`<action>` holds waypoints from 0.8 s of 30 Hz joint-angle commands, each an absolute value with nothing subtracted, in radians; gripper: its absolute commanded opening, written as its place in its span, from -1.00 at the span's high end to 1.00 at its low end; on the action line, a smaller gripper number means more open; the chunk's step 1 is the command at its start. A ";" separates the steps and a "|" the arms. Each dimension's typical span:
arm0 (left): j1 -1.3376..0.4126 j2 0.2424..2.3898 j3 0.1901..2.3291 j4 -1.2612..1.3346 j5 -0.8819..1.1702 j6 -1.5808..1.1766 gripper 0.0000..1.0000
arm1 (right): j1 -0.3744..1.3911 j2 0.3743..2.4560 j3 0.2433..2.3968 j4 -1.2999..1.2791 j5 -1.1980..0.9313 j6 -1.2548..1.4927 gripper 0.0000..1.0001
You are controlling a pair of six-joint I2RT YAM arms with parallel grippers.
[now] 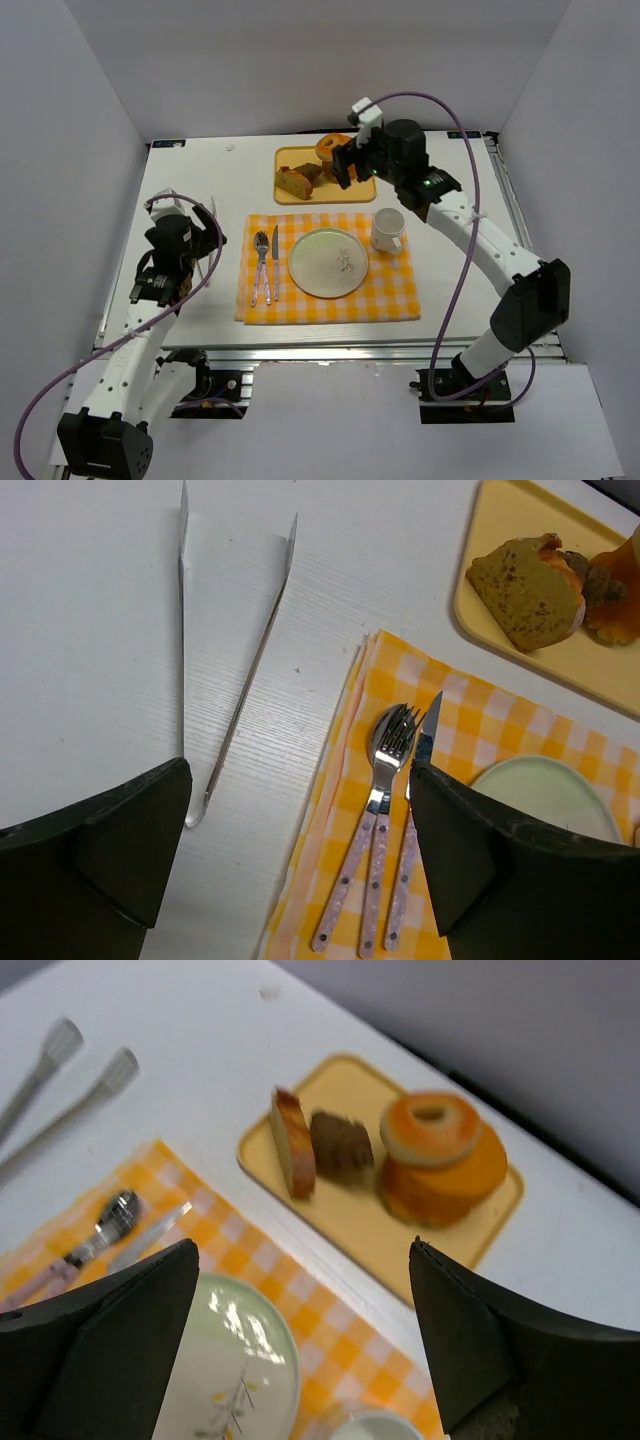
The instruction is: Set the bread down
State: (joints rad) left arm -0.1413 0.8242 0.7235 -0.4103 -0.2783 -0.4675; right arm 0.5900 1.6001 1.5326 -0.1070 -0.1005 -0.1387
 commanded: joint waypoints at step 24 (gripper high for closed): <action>-0.002 1.403 0.827 -0.378 -0.184 -0.107 -0.82 | 0.293 1.431 1.198 -0.354 -1.040 -0.574 -0.79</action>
